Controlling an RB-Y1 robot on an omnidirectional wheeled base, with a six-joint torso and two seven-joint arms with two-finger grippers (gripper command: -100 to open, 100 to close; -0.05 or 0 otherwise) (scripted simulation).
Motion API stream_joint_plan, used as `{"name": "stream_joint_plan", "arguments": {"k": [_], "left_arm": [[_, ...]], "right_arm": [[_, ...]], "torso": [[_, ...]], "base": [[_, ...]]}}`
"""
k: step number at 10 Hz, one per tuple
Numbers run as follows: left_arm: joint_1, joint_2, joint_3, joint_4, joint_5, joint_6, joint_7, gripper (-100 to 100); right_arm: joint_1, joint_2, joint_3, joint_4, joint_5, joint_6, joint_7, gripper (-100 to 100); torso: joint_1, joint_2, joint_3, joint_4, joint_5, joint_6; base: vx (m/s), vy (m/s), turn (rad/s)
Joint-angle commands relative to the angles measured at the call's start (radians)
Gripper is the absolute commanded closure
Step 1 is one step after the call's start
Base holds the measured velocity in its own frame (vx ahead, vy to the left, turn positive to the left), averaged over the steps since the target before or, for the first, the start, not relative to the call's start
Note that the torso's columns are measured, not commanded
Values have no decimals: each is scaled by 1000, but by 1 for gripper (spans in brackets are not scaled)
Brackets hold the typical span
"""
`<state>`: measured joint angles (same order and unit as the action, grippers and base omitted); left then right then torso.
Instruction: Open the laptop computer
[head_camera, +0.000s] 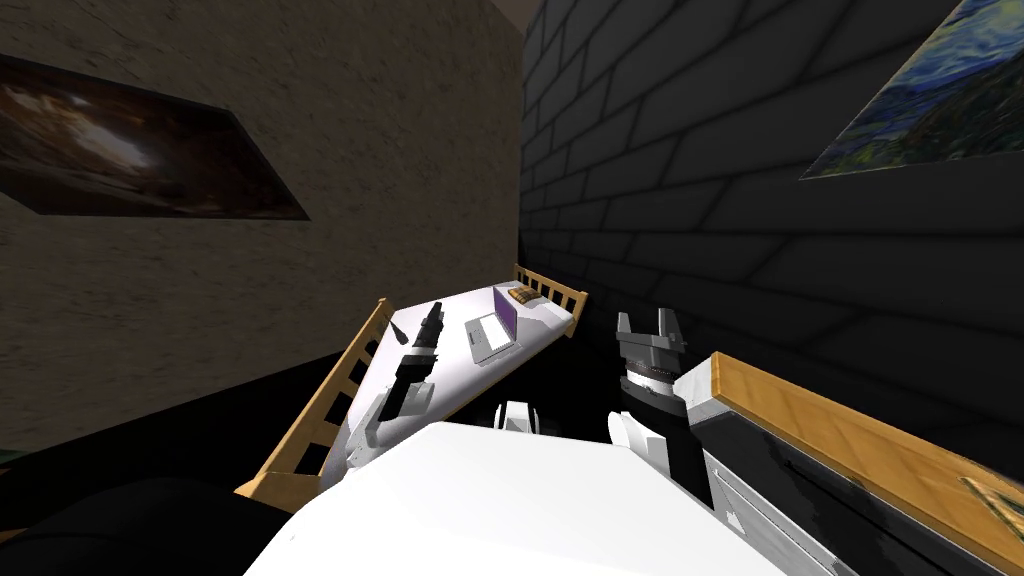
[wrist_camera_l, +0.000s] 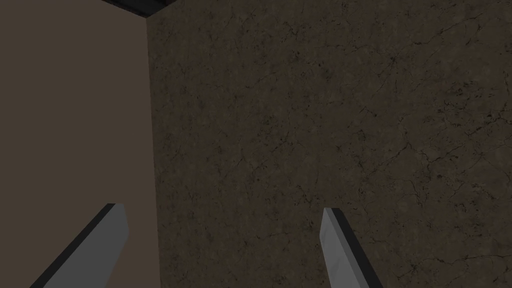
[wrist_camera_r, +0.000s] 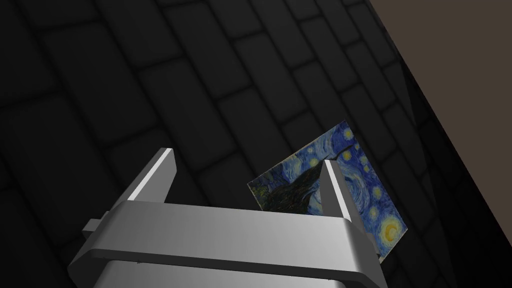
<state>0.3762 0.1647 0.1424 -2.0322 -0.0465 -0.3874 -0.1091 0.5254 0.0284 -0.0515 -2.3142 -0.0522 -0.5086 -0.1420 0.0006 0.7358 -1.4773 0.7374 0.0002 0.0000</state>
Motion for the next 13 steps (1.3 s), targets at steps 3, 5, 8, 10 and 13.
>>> {"name": "stream_joint_plan", "arguments": {"k": [3, 5, 8, 10, 13], "left_arm": [[-25, 7, 102, 113, -38, 47, -30, -100], [-42, 6, 142, 168, -49, 69, -42, -100], [-58, 5, 176, 222, -57, 91, -53, -100], [-74, 3, 203, 274, -60, 113, -64, -100], [-95, 4, 229, 347, -56, 146, -78, -100]], "right_arm": [[0, 0, 0, 0, 0, 0, 0, 0], [0, 0, 0, 0, 0, 0, 0, 0], [0, 0, 0, 0, 0, 0, 0, 0], [0, 0, 0, 0, 0, 0, 0, 0], [0, 0, 0, 0, 0, 0, 0, 0]], "torso": [[-2, 2, 1, 0, -1, 0], [-3, 1, 1, 0, -1, 0], [3, 5, 3, 1, 1, 0], [-5, 0, 0, 0, -1, 0], [1, 0, 0, 0, 0, 0]], "base": [[140, -198, 48], [143, -219, 61], [90, -118, 44], [144, -217, 75], [187, -220, 93]]}}
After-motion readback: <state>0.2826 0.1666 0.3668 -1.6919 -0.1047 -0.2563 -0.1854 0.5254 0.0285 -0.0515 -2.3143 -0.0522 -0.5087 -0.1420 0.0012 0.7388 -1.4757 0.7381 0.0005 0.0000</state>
